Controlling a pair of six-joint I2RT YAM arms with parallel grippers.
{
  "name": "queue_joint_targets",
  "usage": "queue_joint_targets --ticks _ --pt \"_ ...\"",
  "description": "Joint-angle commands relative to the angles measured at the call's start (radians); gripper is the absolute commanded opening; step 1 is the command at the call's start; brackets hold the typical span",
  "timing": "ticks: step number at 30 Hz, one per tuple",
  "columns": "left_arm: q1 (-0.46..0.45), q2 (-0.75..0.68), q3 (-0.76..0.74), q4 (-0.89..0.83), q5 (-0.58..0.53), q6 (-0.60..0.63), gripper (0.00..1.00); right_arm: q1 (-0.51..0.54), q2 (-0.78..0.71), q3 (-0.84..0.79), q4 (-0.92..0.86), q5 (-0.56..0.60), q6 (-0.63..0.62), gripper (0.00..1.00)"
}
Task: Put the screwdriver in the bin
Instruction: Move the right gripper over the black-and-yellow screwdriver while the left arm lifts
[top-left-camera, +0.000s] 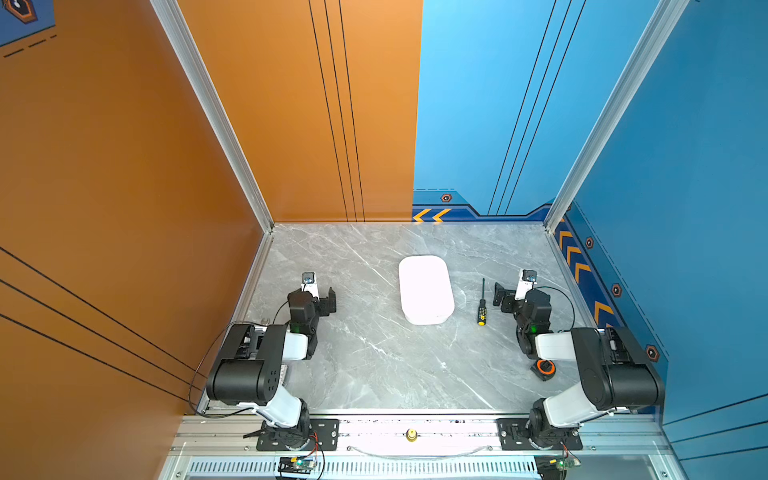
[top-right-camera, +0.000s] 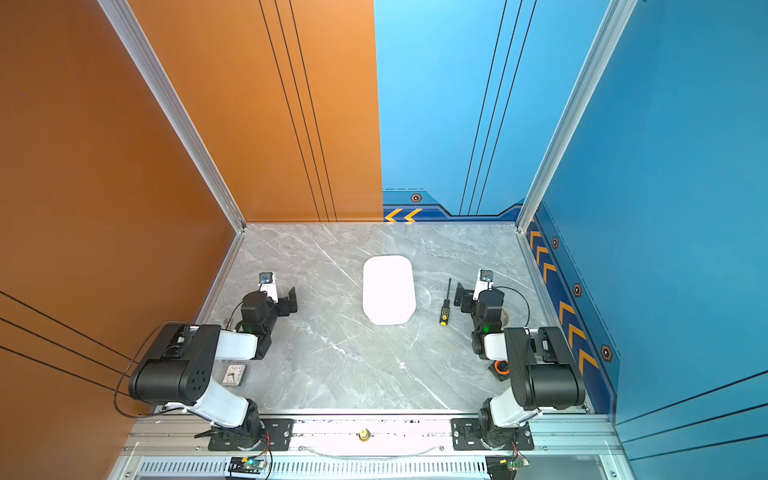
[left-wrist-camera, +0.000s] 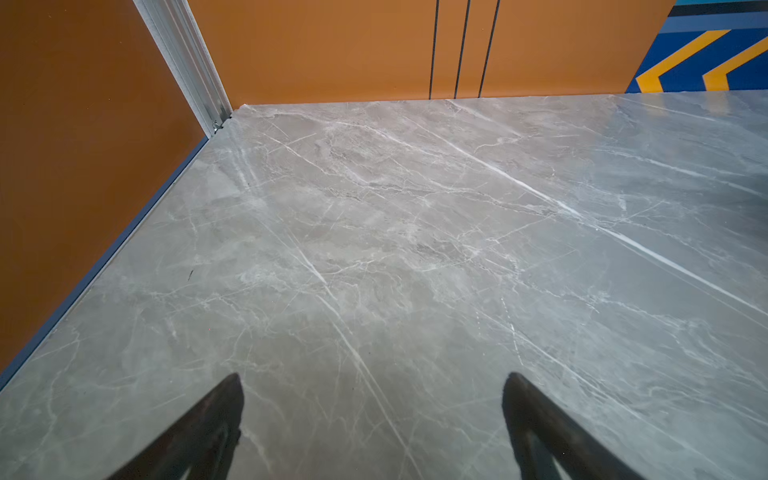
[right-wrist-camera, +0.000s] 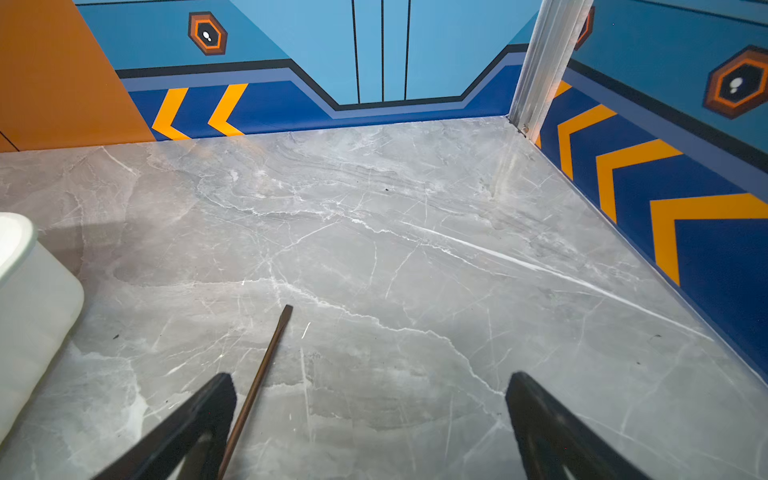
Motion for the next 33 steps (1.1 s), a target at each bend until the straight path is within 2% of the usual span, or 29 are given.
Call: queue_joint_targets --ticks 1,6,8,11,16,18,24,29,33 --pt "0.005 -0.011 0.018 -0.012 0.021 0.004 0.98 -0.005 0.005 0.013 -0.018 -0.021 0.001 1.00" --pt "0.005 -0.013 0.015 -0.011 0.027 0.004 0.98 -0.002 0.003 0.011 -0.014 -0.013 -0.001 1.00" --pt "0.004 -0.019 0.018 -0.015 0.068 0.021 0.98 -0.002 0.002 0.021 -0.029 -0.025 -0.004 1.00" --pt "-0.007 -0.076 0.034 -0.089 0.048 0.031 0.98 -0.001 -0.052 0.076 -0.175 0.054 0.020 1.00" --pt "-0.027 -0.229 0.145 -0.416 0.043 0.025 0.98 0.011 -0.215 0.240 -0.592 0.103 0.084 1.00" --pt "-0.032 -0.266 0.206 -0.528 0.098 -0.033 0.98 0.022 -0.270 0.295 -0.726 0.092 0.137 1.00" --pt "-0.077 -0.280 0.294 -0.650 0.278 -0.230 0.98 0.114 -0.319 0.450 -1.063 0.100 0.232 1.00" --pt "-0.094 -0.239 0.314 -0.707 0.390 -0.363 0.98 0.227 -0.274 0.560 -1.293 0.119 0.298 1.00" --pt "-0.095 -0.155 0.381 -0.771 0.551 -0.409 0.98 0.240 -0.214 0.584 -1.377 0.069 0.377 1.00"
